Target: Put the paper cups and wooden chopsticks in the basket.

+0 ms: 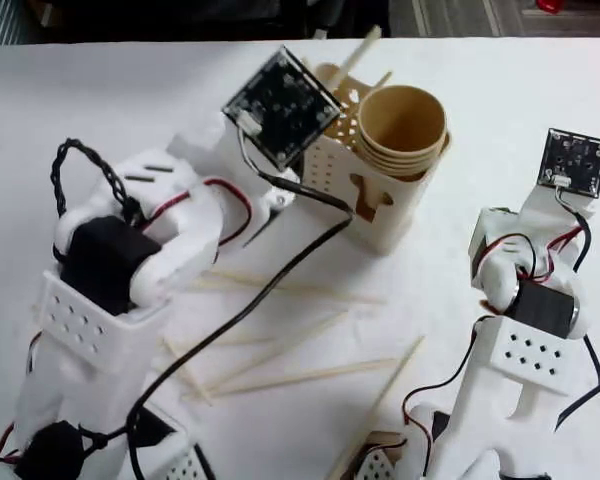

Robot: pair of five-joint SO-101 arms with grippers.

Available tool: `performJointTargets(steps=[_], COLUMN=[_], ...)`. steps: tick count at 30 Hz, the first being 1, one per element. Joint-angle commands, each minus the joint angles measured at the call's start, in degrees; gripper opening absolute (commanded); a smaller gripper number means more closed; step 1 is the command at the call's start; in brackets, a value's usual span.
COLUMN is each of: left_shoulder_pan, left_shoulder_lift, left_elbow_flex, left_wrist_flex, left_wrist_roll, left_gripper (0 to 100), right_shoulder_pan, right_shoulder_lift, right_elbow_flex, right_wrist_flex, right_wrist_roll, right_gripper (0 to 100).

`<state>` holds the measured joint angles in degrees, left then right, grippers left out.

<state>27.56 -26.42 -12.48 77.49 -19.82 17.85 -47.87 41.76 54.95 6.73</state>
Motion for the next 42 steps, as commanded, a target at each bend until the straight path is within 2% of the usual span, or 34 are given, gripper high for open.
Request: performJointTargets(steps=[1,9,16,20,23,28,33,40,42], left_shoulder_pan=[-0.48,-0.13,-1.63,-2.86,-3.74,-5.58,-6.46,-6.46,-6.37], left_shoulder_lift=[-1.98,1.98,12.62,18.59,23.16,27.47,27.47,22.2,19.74], left_elbow_flex=[-2.02,-0.53,-1.05,-0.62,-0.7,-0.53,-1.32,-5.71,-5.8], left_wrist_flex=[-10.64,-27.78,-39.74,-46.33,-48.0,-46.59,-39.56,-23.82,-18.81], left_wrist_roll=[1.76,2.81,16.53,18.99,20.04,19.78,20.22,19.25,15.12], left_gripper=[2,2,2,2,2,4,24,21,21], right_shoulder_pan=[0.31,0.22,0.22,0.22,0.22,0.22,0.13,0.13,0.13], right_shoulder_lift=[-1.1,-1.1,-1.1,-1.1,-1.1,-1.1,-1.1,-1.1,-1.1], right_elbow_flex=[-0.35,-0.35,-0.26,-0.26,-0.26,-0.26,-0.26,0.79,2.2], right_wrist_flex=[-0.92,-0.92,-0.92,-0.92,-0.92,-0.92,-0.92,-1.8,-3.82], right_wrist_roll=[-0.35,-0.35,-0.35,-0.35,-0.35,-0.35,-0.35,-0.35,-0.35], right_gripper=[2.8,2.8,2.8,2.8,2.8,2.8,2.8,2.8,2.8])
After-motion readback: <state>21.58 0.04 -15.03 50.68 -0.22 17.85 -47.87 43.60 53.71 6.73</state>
